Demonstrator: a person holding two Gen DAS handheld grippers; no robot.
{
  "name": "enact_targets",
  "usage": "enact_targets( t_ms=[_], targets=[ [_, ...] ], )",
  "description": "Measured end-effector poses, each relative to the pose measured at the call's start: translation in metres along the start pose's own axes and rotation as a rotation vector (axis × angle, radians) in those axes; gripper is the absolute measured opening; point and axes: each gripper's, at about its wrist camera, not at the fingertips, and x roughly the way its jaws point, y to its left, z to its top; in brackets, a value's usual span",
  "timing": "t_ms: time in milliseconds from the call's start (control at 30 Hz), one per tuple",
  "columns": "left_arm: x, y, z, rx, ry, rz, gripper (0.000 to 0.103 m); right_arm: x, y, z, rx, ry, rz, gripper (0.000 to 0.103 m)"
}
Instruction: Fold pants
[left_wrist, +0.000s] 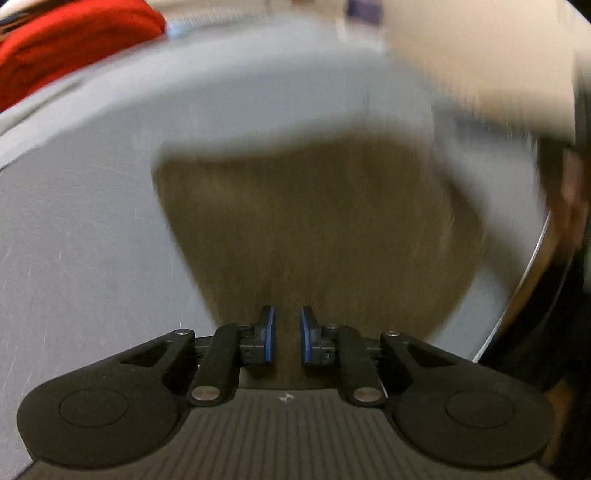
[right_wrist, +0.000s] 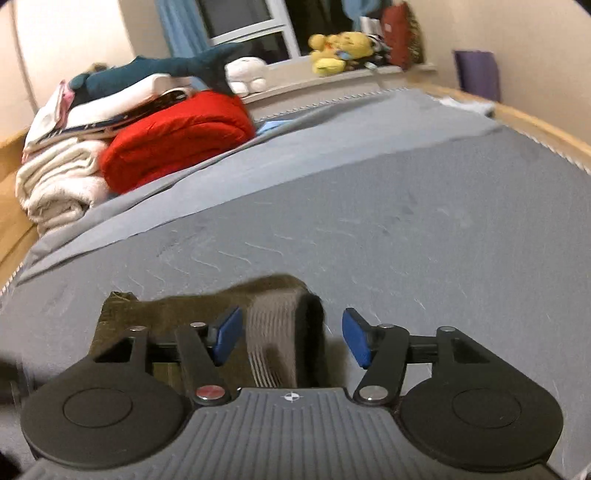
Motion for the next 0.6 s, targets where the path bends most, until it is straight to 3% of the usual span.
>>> enact_targets(
  t_ms=[67, 133, 167, 200, 233, 267, 367, 467, 600],
  targets=[
    [-0.001, 0.001, 0.001, -0.032, -0.006, 0.002, 0.017, 0.027, 0.006, 0.004, -0.033, 0.059, -0.039, 0.063],
    [-0.009, 0.013, 0.009, -0.126, -0.024, -0.049, 0.021, 0.056, 0.000, 0.002, -0.024, 0.147, -0.128, 0.071],
    [-0.013, 0.023, 0.008, -0.184, -0.059, -0.070, 0.034, 0.061, -0.008, 0.003, 0.034, 0.157, -0.139, 0.080],
    [-0.014, 0.032, 0.005, -0.231, -0.082, -0.075, 0.045, 0.061, -0.015, 0.005, 0.096, 0.163, -0.139, 0.081],
    [-0.014, 0.039, 0.002, -0.276, -0.091, -0.067, 0.064, 0.059, -0.021, 0.006, 0.151, 0.168, -0.121, 0.081],
    [-0.012, 0.047, 0.000, -0.335, -0.090, -0.050, 0.071, 0.054, -0.025, 0.006, 0.176, 0.161, -0.104, 0.081],
    [-0.002, 0.065, 0.000, -0.449, -0.087, -0.085, 0.077, 0.040, -0.031, -0.001, 0.206, 0.160, -0.052, 0.081],
    [0.016, 0.076, 0.003, -0.541, -0.083, -0.122, 0.078, 0.048, -0.039, -0.013, 0.256, 0.289, 0.069, 0.086],
    [0.035, 0.079, 0.011, -0.600, -0.051, -0.155, 0.080, 0.055, -0.043, -0.028, 0.246, 0.406, 0.104, 0.095]
  ],
)
